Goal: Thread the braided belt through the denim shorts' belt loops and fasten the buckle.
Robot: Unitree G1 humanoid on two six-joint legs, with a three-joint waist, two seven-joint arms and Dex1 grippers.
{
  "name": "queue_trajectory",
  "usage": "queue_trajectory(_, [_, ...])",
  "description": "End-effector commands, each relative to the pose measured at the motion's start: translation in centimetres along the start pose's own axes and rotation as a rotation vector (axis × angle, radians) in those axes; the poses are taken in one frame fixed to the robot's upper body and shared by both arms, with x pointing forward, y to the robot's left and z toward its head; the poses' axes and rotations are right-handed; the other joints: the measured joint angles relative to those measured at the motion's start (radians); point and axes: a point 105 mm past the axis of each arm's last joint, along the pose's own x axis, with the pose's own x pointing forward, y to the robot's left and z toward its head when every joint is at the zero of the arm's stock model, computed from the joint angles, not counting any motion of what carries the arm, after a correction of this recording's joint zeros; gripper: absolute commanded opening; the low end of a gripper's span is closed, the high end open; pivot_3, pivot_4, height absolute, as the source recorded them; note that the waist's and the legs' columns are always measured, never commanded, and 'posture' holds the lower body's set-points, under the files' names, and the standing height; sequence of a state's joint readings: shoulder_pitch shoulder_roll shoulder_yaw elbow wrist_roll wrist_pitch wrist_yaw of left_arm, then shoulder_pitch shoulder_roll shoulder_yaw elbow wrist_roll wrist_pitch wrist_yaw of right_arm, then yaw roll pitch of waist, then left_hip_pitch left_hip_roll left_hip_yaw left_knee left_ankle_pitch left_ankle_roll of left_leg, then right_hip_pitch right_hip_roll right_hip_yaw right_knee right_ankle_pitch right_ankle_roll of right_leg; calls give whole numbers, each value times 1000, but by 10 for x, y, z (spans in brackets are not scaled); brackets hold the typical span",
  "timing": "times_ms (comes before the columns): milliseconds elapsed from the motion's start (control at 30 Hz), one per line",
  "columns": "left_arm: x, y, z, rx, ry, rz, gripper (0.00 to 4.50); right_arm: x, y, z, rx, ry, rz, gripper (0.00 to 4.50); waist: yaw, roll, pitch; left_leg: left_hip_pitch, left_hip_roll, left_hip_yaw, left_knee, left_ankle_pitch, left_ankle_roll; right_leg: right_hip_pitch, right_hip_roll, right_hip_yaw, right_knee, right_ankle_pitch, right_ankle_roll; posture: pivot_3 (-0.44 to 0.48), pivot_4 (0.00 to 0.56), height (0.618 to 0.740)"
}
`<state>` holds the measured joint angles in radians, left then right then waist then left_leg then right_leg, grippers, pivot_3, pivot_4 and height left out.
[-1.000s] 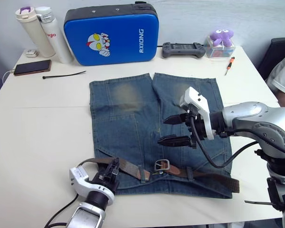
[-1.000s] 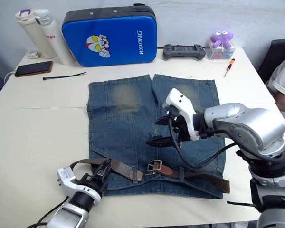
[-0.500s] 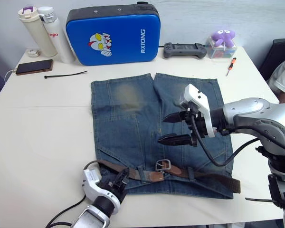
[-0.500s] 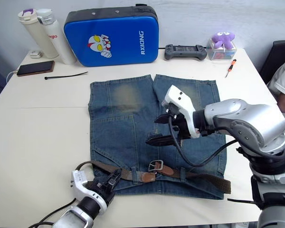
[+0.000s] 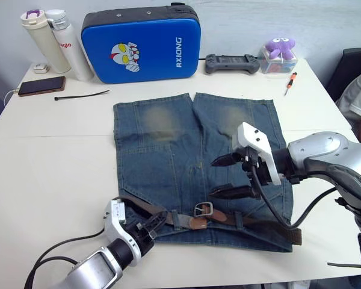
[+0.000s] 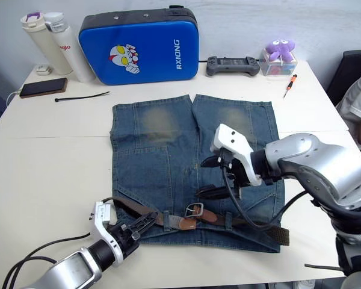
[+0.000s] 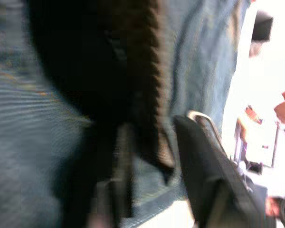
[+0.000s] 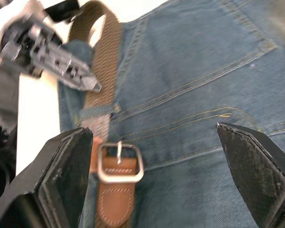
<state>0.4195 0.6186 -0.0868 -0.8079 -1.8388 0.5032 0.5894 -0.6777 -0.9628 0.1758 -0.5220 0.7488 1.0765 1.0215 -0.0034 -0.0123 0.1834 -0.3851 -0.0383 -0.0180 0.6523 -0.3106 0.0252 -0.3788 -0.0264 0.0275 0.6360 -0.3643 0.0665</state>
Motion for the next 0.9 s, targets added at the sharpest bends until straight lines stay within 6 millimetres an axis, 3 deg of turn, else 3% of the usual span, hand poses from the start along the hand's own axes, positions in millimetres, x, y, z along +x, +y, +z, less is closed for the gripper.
queue_trajectory(33, [-12, -7, 3, 8, 64, -65, 3503, -6, 11, 3, -119, 16, 32, 4500, -1, 0, 0, 0, 0, 0, 0, 0, 0, 0, 0, 0, 0, 0, 0, 0, 150, 740])
queue_trajectory(100, [-22, -5, -1, 102, 160, -86, 4465, -8, 18, -1, -195, 47, 71, 4500, 0, 0, 0, 0, 0, 0, 0, 1, -1, 0, 0, 0, 1, 0, -1, 0, 150, 740])
queue_trajectory(200, [-45, -4, 4, 274, 335, -140, 4465, -5, 31, -9, -331, 82, 130, 4500, 1, 1, 0, 1, 0, 0, -1, 1, -2, 0, 0, -1, 1, -1, -1, 0, 150, 740])
queue_trajectory(400, [-73, -9, 42, 598, 555, -157, 4465, 8, 55, -34, -524, 122, 231, 4500, 3, 0, 0, 2, 0, -1, 0, 2, -2, 1, 1, -2, 2, -1, -2, 0, 150, 740])
queue_trajectory(533, [-71, -18, 60, 846, 629, -181, 4465, 15, 59, -44, -611, 138, 231, 4500, 2, 0, 0, 2, -1, -1, -1, 2, -2, 1, 0, -2, 1, -1, -2, 0, 150, 740])
queue_trajectory(767, [-69, -41, 61, 1060, 752, -327, 4465, 28, 63, -57, -667, 132, 214, 4500, 0, 0, 0, 1, 0, -1, -4, 3, -5, -3, 0, -2, 3, -2, -3, 0, 150, 740])
queue_trajectory(900, [-61, -47, 72, 1241, 767, -363, 4465, 35, 70, -64, -673, 116, 210, 4500, 2, 0, 0, -2, -1, -1, -2, 3, -6, -6, 0, -2, 7, -2, -3, 0, 150, 740])
